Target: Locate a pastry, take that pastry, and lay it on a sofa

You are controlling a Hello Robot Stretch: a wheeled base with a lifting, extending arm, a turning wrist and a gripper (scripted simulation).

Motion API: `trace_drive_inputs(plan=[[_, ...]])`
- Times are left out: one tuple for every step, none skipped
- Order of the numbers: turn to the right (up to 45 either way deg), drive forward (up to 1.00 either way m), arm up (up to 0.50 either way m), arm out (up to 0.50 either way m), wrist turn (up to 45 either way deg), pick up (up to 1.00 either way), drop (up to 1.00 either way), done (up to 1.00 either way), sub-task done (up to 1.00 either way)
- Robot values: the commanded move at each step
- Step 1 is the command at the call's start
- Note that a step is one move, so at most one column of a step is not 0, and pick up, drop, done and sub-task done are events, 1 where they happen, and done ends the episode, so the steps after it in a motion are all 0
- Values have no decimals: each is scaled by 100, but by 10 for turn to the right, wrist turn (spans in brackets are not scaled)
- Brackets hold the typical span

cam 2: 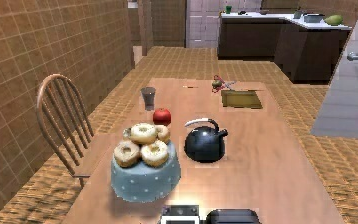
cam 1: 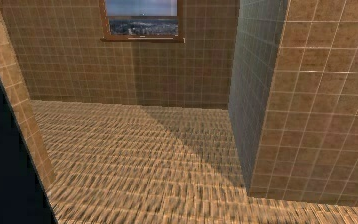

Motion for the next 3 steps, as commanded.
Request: trace_drive_inputs(plan=[[0,0,0,22,0,0,0,0,0],[0,0,0,0,450,0,0,0,0],[0,0,0,0,450,0,0,0,0]])
